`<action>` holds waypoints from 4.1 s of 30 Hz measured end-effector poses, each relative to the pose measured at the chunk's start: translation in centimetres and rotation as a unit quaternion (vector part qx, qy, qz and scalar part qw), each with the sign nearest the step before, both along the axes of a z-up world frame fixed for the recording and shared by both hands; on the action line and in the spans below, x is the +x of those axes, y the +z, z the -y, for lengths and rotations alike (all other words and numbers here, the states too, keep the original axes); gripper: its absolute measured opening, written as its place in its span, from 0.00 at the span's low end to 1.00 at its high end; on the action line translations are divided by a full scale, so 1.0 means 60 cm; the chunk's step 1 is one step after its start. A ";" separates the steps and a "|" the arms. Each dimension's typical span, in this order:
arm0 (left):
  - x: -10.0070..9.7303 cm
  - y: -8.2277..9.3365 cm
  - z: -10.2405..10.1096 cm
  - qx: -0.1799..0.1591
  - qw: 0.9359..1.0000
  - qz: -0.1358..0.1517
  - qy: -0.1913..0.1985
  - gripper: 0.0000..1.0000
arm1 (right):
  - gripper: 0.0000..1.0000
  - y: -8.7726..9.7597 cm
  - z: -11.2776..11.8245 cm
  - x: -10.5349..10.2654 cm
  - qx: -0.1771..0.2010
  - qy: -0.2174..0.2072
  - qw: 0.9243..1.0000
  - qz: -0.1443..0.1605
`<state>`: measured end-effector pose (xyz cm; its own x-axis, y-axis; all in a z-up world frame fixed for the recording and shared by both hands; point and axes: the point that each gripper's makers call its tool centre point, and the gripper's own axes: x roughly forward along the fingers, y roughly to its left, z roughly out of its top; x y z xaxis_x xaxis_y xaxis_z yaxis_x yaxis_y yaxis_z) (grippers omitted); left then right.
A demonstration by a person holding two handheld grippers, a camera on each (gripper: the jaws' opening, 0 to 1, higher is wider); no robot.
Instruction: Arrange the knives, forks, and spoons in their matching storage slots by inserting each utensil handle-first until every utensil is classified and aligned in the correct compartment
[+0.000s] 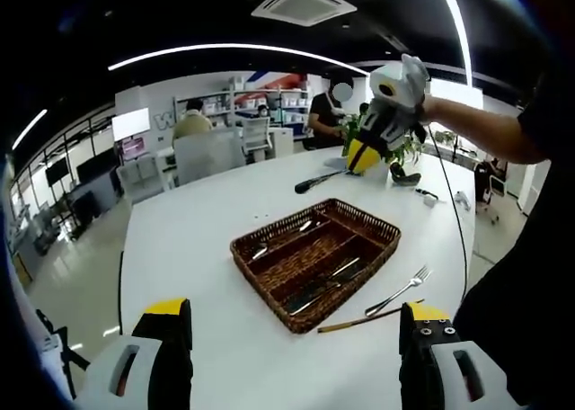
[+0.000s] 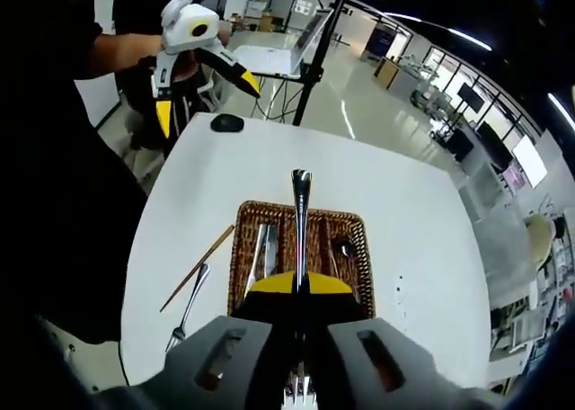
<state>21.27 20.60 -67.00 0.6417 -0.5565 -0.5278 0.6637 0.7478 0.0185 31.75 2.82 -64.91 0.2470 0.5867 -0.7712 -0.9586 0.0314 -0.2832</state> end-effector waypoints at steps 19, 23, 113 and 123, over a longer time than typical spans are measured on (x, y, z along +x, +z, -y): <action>-0.019 -0.018 -0.033 -0.007 1.000 -0.010 0.022 1.00 | 0.00 -0.014 -0.021 0.090 -0.001 -0.018 1.000 0.008; -0.021 -0.017 -0.035 -0.010 1.000 -0.010 0.023 1.00 | 0.00 -0.022 -0.019 0.096 -0.002 -0.022 1.000 0.005; -0.071 -0.050 -0.115 0.008 0.992 -0.049 0.112 1.00 | 0.00 -0.332 -0.048 0.131 -0.030 -0.027 0.999 -0.011; -0.069 -0.047 -0.122 0.010 0.992 -0.048 0.115 1.00 | 0.00 -0.358 -0.048 0.131 -0.040 -0.022 0.999 -0.013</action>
